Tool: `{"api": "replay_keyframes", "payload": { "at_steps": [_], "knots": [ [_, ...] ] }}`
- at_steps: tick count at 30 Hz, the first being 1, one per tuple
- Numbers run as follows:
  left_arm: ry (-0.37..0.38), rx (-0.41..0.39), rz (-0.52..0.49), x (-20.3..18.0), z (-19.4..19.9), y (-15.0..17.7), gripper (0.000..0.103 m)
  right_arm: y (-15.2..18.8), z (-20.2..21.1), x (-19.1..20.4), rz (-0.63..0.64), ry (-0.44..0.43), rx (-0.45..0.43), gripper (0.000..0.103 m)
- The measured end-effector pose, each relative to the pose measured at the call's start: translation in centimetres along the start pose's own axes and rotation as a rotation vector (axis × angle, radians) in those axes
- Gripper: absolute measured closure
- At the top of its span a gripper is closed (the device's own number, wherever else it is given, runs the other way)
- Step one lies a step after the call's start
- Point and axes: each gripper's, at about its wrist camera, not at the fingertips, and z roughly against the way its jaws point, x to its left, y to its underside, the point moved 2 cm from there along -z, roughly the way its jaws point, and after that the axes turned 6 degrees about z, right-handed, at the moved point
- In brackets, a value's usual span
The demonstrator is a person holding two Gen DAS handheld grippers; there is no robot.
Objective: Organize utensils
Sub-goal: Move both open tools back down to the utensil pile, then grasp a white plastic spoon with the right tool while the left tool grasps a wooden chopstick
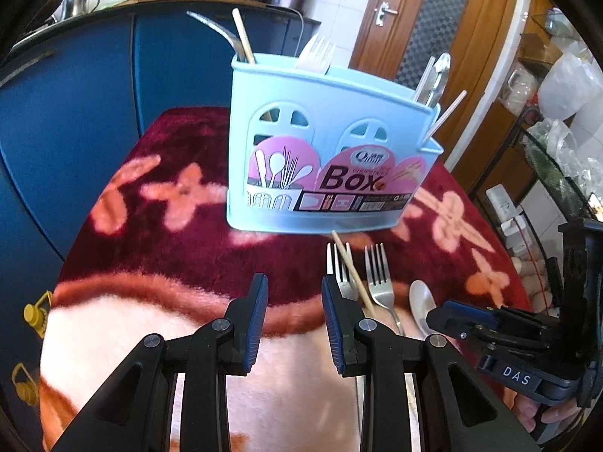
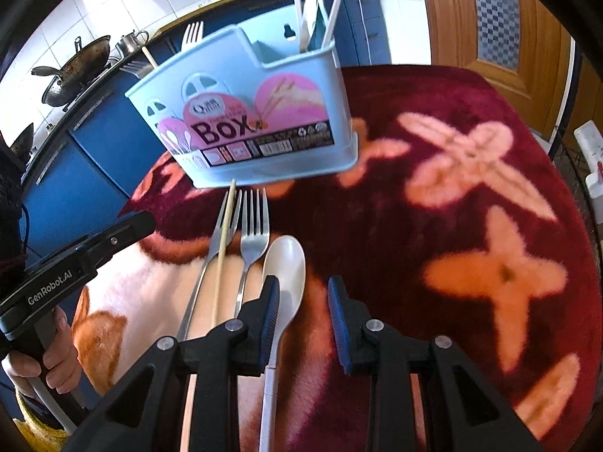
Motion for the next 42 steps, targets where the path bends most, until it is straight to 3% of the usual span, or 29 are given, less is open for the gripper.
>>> {"api": "replay_keyframes", "payload": {
  "at_steps": [10, 14, 18, 30, 42],
  "knots": [
    [-0.019, 0.039, 0.008, 0.3, -1.3, 0.4, 0.073, 0.5, -0.4, 0.2, 0.019, 0.009, -0.030, 0.072],
    [-0.025, 0.051, 0.004, 0.3, -1.5, 0.6, 0.073, 0.4, -0.3, 0.2, 0.024, 0.015, -0.041, 0.093],
    [-0.030, 0.056, 0.000, 0.2, -1.6, 0.7, 0.073, 0.3, -0.1, -0.1, 0.002, -0.007, -0.057, 0.097],
    [0.007, 0.052, -0.023, -1.7, -1.3, 0.4, 0.073, 0.0, 2.5, -2.5, -0.057, 0.029, -0.148, 0.099],
    [0.037, 0.093, -0.064, -4.7, -3.3, 0.8, 0.073, 0.9, 2.8, -5.9, -0.126, 0.070, -0.147, 0.098]
  ]
}}
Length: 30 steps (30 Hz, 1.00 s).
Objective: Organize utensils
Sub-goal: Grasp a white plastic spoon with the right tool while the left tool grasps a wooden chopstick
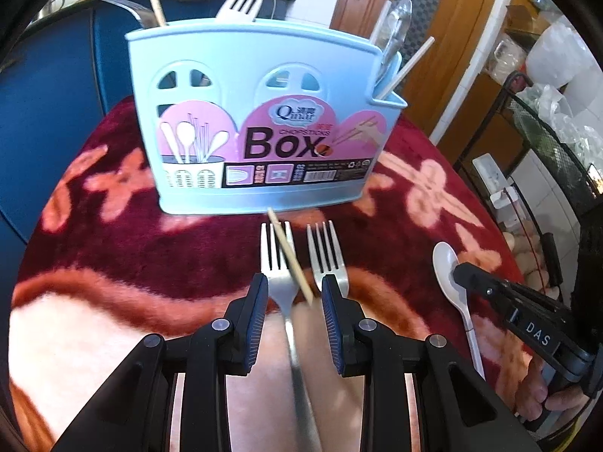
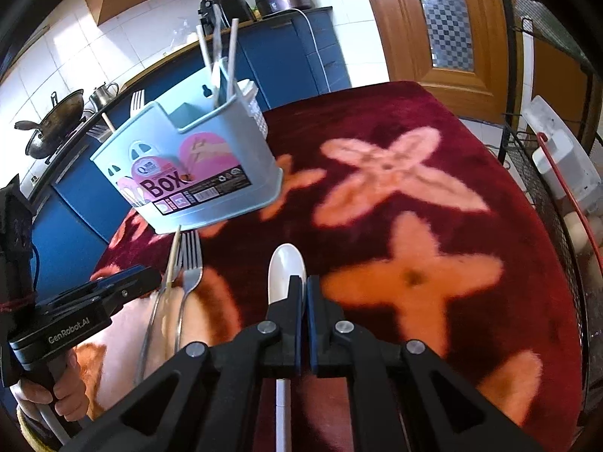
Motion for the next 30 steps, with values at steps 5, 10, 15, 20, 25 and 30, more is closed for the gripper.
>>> {"api": "replay_keyframes", "payload": {
  "at_steps": [5, 10, 15, 20, 25, 30],
  "knots": [
    [0.011, 0.011, -0.017, -0.8, -0.8, 0.0, 0.083, 0.5, -0.7, -0.6, -0.018, -0.018, 0.018, 0.098],
    [0.009, 0.040, -0.017, -1.0, -1.7, 0.1, 0.090, 0.7, -0.8, -0.7, -0.021, -0.033, 0.016, 0.096],
    [0.020, 0.046, 0.002, -0.9, -2.1, 0.0, 0.092, 0.8, -0.9, -0.8, -0.016, -0.040, 0.016, 0.096],
    [0.044, 0.041, 0.029, -0.4, -1.6, 0.0, 0.099, 0.8, -0.9, -0.8, -0.014, -0.038, 0.016, 0.096],
    [0.070, 0.033, 0.045, 0.1, -0.5, 0.2, 0.099, 0.8, -1.0, -0.7, -0.011, -0.031, 0.020, 0.095],
    [0.047, 0.016, 0.056, 1.1, 0.8, 0.3, 0.099, 0.7, -0.9, -0.4, -0.007, -0.026, 0.029, 0.094]
  ]
}}
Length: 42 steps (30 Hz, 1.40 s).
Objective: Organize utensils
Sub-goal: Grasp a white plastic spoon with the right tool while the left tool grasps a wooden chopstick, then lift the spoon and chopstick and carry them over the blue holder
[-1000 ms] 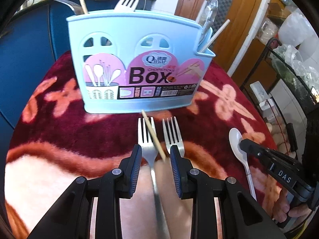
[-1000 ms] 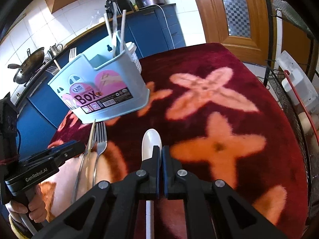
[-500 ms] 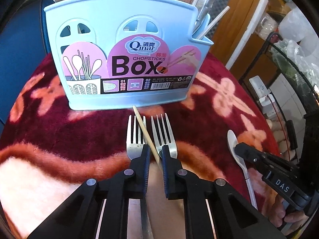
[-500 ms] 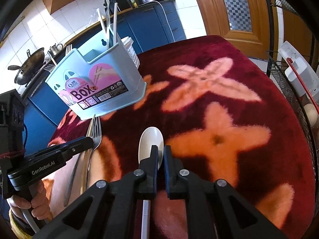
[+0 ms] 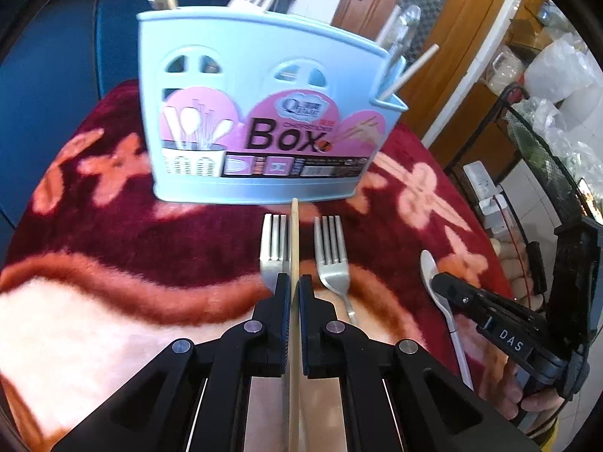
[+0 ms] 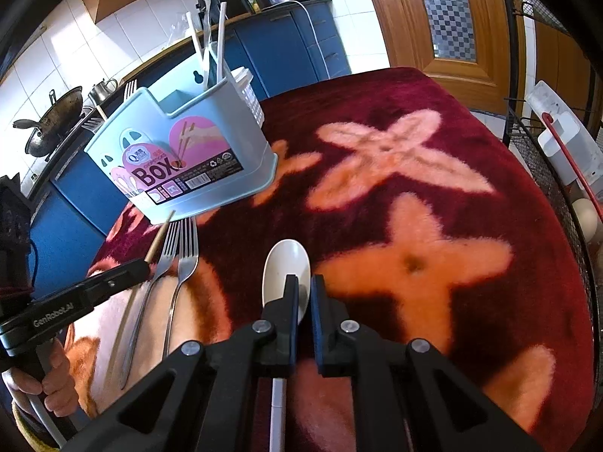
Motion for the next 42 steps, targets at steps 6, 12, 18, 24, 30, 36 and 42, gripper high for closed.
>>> {"api": "replay_keyframes", "payload": {
  "at_steps": [6, 12, 18, 24, 30, 36, 42],
  "knots": [
    [-0.099, 0.013, -0.007, 2.3, 0.2, 0.5, 0.099, -0.1, 0.0, 0.6, 0.037, 0.002, 0.026, 0.092],
    [-0.102, 0.073, -0.012, 3.2, -0.6, 0.6, 0.097, -0.8, -0.4, 1.5, 0.127, 0.017, 0.095, 0.089],
    [-0.120, 0.115, -0.067, 2.7, -1.6, -0.4, 0.096, -1.5, -1.1, 1.7, 0.184, 0.010, 0.173, 0.087],
    [-0.110, 0.142, -0.089, 2.6, -2.3, -1.6, 0.094, -2.2, -1.9, 1.8, 0.202, -0.009, 0.217, 0.084],
    [-0.101, 0.144, -0.112, 2.5, -3.1, -2.5, 0.095, -2.6, -2.4, 2.1, 0.221, -0.021, 0.233, 0.080],
    [-0.072, 0.116, -0.083, 2.7, -2.6, -2.4, 0.098, -2.5, -2.0, 1.9, 0.211, -0.036, 0.210, 0.095],
    [-0.021, 0.049, -0.049, 3.0, 0.0, -2.1, 0.099, -2.8, -0.6, 2.4, 0.151, -0.093, 0.133, 0.098]
  ]
}}
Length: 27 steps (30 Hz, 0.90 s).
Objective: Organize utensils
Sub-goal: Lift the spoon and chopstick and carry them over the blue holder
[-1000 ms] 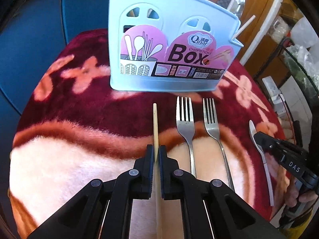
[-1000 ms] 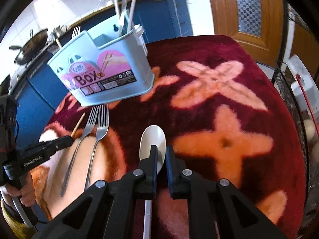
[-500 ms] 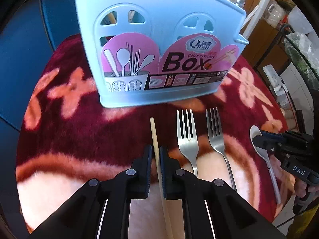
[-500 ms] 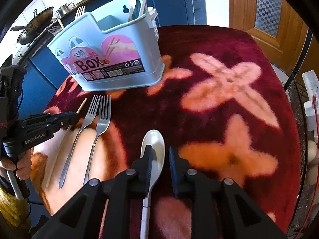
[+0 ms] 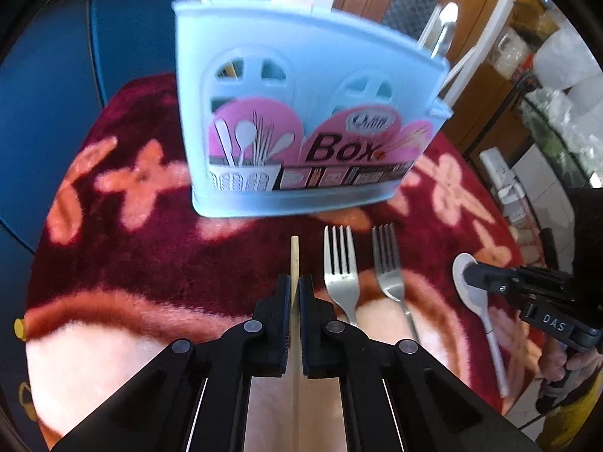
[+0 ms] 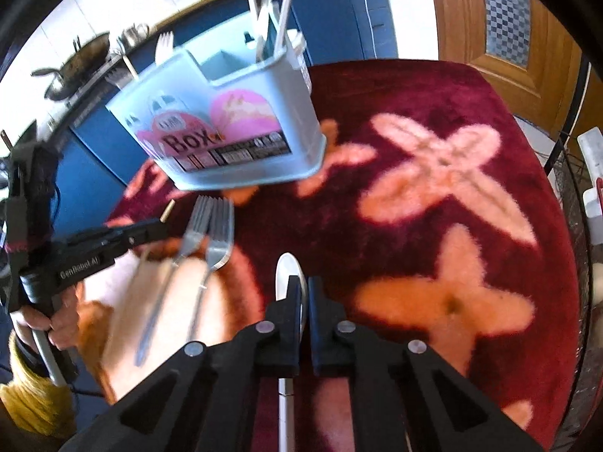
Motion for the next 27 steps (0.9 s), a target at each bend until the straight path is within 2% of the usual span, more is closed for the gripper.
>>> {"api": "replay_keyframes", "payload": {
  "at_steps": [7, 14, 20, 27],
  "knots": [
    [0.041, -0.131, 0.029, -0.3, 4.2, -0.4, 0.099, -0.4, 2.8, 1.9, -0.010, -0.028, -0.143, 0.098],
    [-0.006, -0.300, 0.000, -1.3, 8.0, -1.2, 0.099, -1.5, 6.0, 4.1, 0.019, 0.038, -0.322, 0.098],
    [0.014, -0.367, 0.019, -1.4, 9.6, -3.0, 0.099, -3.2, 8.4, 4.5, 0.012, 0.062, -0.458, 0.098],
    [0.017, -0.443, 0.033, -1.5, 10.9, -6.2, 0.099, -6.5, 9.4, 4.7, 0.007, 0.062, -0.533, 0.098]
  ]
}}
